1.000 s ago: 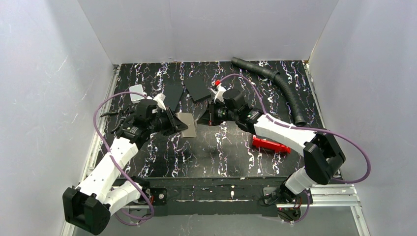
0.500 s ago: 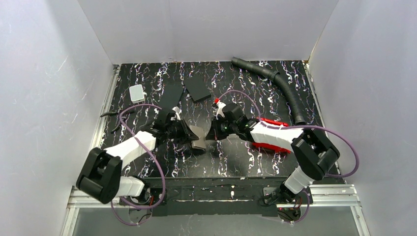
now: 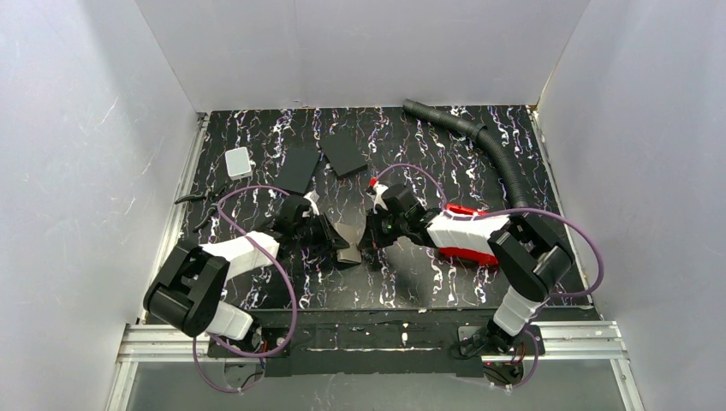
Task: Put the credit cards into the card holder
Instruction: Close the card holder at the center of the board.
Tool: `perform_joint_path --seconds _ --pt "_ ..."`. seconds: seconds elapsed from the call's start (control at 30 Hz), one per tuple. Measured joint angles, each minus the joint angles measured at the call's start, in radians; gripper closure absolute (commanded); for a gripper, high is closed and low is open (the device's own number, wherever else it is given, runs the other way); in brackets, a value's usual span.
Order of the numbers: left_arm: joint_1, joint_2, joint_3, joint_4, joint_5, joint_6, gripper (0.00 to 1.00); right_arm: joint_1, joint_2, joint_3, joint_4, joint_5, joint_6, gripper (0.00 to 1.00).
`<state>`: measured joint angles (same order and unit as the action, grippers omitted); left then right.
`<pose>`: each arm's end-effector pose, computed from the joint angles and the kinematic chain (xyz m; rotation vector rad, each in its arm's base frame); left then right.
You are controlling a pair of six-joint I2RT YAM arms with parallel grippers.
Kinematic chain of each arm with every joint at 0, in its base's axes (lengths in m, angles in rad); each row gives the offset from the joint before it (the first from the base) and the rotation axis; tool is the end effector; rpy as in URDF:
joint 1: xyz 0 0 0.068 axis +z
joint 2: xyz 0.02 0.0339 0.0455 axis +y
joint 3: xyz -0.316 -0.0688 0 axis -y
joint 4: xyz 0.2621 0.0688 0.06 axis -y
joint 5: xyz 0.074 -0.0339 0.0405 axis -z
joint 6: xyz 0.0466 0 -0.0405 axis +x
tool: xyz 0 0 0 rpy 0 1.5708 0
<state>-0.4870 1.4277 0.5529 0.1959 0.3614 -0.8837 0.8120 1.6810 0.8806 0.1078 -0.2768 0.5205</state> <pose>0.2402 -0.1458 0.1898 -0.2727 2.4412 -1.0866 0.2466 0.2786 0.2054 -0.5115 2.3870 0.9739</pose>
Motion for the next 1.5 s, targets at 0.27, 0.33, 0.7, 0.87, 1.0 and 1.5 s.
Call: perform_joint_path --seconds 0.27,0.33,0.7,0.87,1.0,1.5 --pt "0.000 0.013 -0.026 0.074 0.006 0.014 1.00 0.001 0.048 0.027 0.023 -0.020 0.004 0.99" --pt "0.001 0.020 -0.031 0.089 0.008 0.013 1.00 0.001 0.061 0.040 0.022 -0.018 0.005 0.99" --pt "0.003 0.024 -0.041 0.108 0.009 0.012 1.00 0.001 0.086 0.071 -0.006 -0.017 0.010 0.99" --pt "0.006 0.027 -0.042 0.111 0.009 0.010 1.00 0.004 0.093 0.094 -0.039 -0.001 0.010 0.99" --pt "0.007 0.027 -0.044 0.115 0.009 0.010 1.00 0.014 0.093 0.103 -0.063 0.027 0.011 0.99" --pt "0.007 0.029 -0.045 0.119 0.012 0.009 1.00 0.018 0.116 0.143 -0.100 0.065 0.025 0.99"
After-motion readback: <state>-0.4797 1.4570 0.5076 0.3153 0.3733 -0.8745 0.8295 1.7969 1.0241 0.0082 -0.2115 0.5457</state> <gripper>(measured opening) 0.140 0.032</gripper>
